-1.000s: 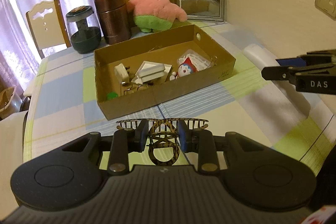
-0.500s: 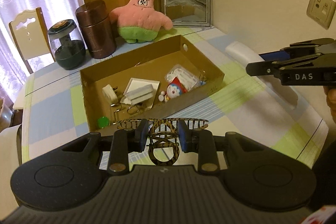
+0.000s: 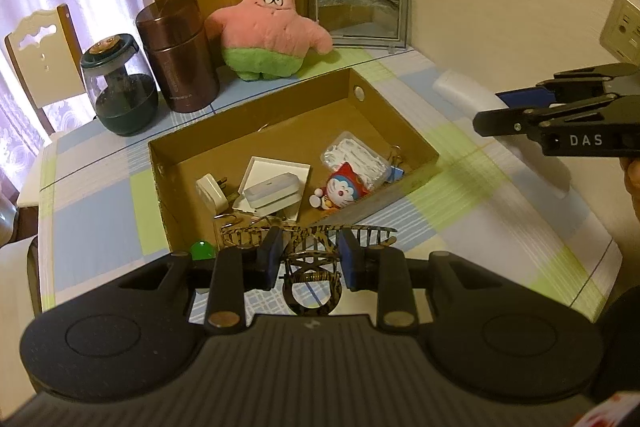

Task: Organize rigid objects
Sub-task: 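Carry the clip and remote in both grippers over the cardboard box, then lower the clip into the box and open the left gripper while the right releases the remote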

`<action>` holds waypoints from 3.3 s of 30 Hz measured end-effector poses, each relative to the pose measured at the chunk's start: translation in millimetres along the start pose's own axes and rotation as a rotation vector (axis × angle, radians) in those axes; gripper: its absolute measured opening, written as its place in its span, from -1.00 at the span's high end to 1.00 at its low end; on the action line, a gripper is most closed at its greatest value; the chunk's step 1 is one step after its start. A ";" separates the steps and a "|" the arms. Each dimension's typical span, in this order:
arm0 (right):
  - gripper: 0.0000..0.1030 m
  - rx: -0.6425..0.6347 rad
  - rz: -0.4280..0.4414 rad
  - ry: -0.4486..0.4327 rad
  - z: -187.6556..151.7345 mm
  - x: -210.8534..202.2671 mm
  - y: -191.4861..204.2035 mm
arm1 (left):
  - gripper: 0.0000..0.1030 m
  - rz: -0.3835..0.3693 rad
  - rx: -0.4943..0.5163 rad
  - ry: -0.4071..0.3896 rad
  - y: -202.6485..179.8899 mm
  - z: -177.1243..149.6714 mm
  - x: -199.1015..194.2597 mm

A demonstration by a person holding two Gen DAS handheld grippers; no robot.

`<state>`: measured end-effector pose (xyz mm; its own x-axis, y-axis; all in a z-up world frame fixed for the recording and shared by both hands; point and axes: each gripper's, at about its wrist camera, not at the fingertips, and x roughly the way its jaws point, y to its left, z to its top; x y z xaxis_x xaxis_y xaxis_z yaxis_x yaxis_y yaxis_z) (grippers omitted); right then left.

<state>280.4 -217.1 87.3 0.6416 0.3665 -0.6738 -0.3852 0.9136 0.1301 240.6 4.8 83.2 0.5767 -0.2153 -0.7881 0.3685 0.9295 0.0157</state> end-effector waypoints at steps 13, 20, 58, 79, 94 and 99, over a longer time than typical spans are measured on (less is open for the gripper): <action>0.32 -0.056 0.013 0.061 21.9 28.4 -5.4 | 0.51 -0.012 -0.001 0.052 18.4 23.9 21.9; 0.32 -0.092 0.035 0.089 28.1 47.5 -7.6 | 0.51 -0.020 -0.002 0.082 27.9 31.6 37.9; 0.32 -0.174 0.017 0.180 55.9 137.1 -33.5 | 0.51 0.004 -0.038 0.130 70.0 81.5 119.3; 0.32 -0.194 0.025 0.220 67.3 188.4 -33.1 | 0.51 0.033 -0.138 0.134 102.0 98.6 180.0; 0.32 -0.226 0.017 0.233 71.6 214.4 -28.5 | 0.51 0.072 -0.241 0.122 121.1 93.0 207.2; 0.32 -0.242 0.011 0.240 73.2 219.8 -28.3 | 0.50 0.076 -0.251 0.117 121.5 92.8 212.1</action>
<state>480.9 -149.5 -11.2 0.4736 0.2977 -0.8289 -0.5556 0.8313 -0.0189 475.3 44.3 -25.0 0.5023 -0.1193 -0.8564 0.1271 0.9899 -0.0634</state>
